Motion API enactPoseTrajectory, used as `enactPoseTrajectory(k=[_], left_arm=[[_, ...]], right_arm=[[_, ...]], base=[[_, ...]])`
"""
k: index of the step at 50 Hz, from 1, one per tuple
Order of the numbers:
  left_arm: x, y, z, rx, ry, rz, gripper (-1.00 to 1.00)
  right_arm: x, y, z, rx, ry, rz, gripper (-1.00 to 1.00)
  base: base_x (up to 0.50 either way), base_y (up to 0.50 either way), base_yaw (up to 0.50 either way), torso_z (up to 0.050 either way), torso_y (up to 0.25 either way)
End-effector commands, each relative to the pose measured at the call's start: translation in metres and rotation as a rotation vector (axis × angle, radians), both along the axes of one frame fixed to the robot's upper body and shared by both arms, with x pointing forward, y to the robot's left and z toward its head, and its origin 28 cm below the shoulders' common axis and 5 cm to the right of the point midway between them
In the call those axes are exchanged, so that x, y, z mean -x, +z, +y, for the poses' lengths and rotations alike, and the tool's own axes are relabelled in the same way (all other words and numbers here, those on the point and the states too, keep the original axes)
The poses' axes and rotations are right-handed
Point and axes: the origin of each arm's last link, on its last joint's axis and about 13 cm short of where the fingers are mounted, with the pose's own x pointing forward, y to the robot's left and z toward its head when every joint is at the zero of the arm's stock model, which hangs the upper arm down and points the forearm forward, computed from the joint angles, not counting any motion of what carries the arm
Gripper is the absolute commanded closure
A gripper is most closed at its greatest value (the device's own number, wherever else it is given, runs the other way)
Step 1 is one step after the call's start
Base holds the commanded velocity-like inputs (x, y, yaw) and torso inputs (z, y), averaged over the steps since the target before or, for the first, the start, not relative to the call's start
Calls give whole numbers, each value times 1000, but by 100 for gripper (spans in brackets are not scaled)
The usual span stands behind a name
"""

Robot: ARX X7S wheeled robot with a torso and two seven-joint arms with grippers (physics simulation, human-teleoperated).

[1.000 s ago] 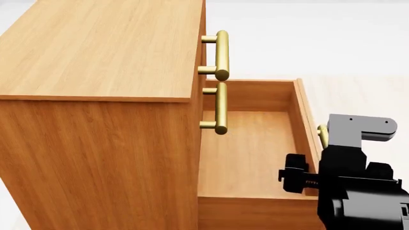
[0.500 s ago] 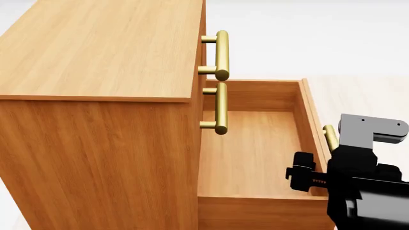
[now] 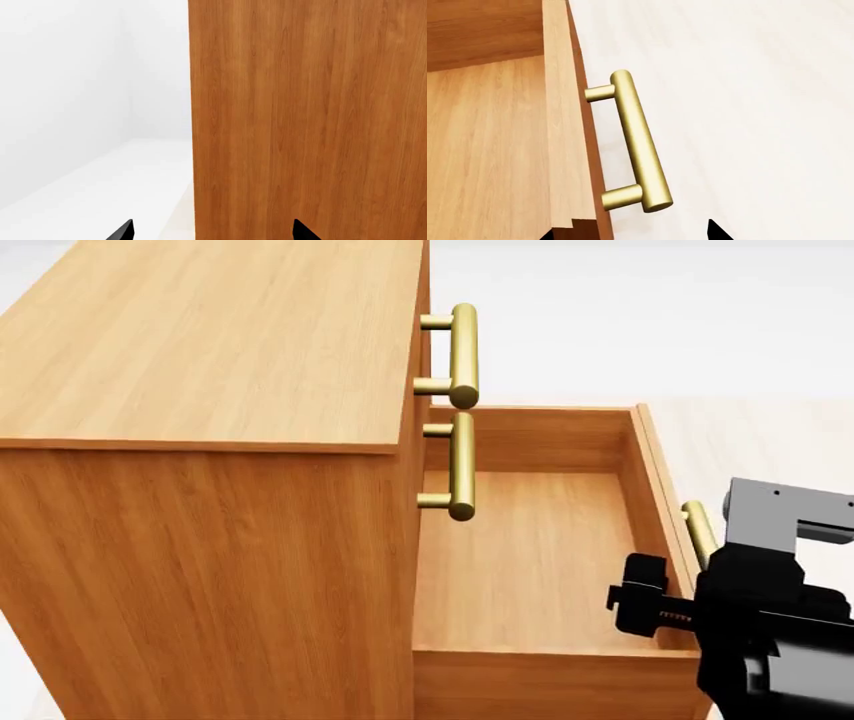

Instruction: Put the bowl in the bottom drawer of the cabinet and close it.

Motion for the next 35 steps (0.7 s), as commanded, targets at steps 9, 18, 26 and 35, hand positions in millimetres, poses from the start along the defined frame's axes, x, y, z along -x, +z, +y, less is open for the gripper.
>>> enactPoseTrajectory(k=[9,18,26,35], left_arm=[[0,-1,0,1,2,0,-100],[1,-1,0,0,2,1,-100],[1,-1,0,-1,1,1,-100],[1,0,0,3,1,1,-100]], right_arm=[[8,-12,-10,149,-126,-13,-100],[15,6,-4,149,-48,-130,-100],[21,19,-2,172,19,-241,-100],[28,33,0,206,61,-337,-100]], base=[[13,-2,5,-5,0],[0,0,0,-1,0],[0,0,0,0,0],[0,0,0,0,0]])
